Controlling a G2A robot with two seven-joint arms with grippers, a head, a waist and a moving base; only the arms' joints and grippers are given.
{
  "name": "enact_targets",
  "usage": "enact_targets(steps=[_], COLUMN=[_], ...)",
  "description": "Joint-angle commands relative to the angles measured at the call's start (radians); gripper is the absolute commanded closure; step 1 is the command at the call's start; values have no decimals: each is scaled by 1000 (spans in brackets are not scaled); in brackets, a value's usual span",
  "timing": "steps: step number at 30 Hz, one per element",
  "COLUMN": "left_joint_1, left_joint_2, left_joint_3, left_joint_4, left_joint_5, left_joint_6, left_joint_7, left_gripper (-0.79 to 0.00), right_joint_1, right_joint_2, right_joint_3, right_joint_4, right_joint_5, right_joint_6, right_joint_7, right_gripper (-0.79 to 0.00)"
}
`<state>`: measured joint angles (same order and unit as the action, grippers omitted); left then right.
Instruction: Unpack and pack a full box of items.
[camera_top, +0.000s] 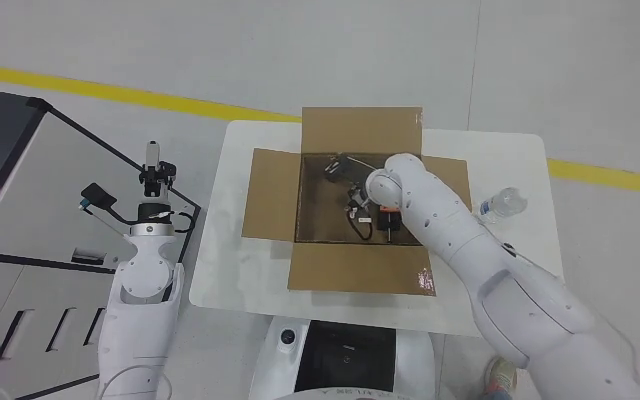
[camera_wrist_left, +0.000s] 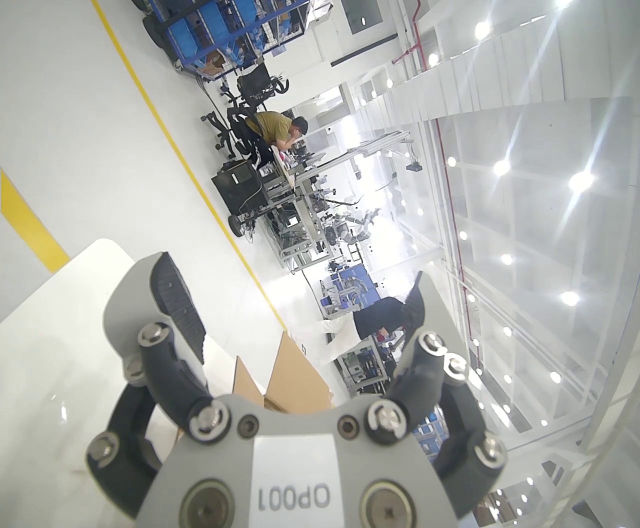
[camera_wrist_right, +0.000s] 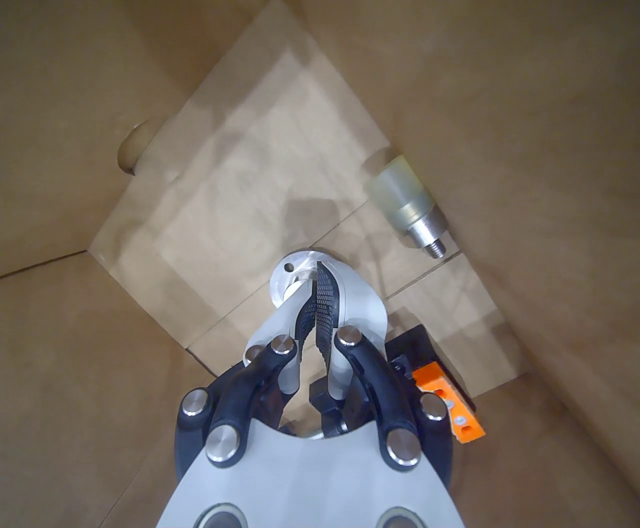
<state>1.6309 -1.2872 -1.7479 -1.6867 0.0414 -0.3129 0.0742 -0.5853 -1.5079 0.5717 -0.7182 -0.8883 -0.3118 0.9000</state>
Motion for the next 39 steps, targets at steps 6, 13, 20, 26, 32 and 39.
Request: enact_targets(steps=[6,13,20,26,32,39], left_joint_1=[0,0,0,0,0,0], left_joint_2=[0,0,0,0,0,0], left_joint_3=[0,0,0,0,0,0], left_joint_4=[0,0,0,0,0,0], left_joint_5=[0,0,0,0,0,0], left_joint_6=[0,0,0,0,0,0], left_joint_7=[0,0,0,0,0,0], left_gripper=[-785,-785,-785,-785,-785,-785], right_joint_1=[-52,-71,-64,-44,-25,-13], right_joint_2=[40,47,29,1,-23,-51], right_joint_3=[48,61,45,16,0,-19], right_joint_4=[-106,-120,-78,-24,25,80], right_joint_5=[-26,-44,-40,-52,-56,-66], right_joint_6=[10,6,-6,3,2,10], right_joint_7=[54,60,39,12,-15,-34], right_gripper=[-357,-366,-351,-342,-336,-259])
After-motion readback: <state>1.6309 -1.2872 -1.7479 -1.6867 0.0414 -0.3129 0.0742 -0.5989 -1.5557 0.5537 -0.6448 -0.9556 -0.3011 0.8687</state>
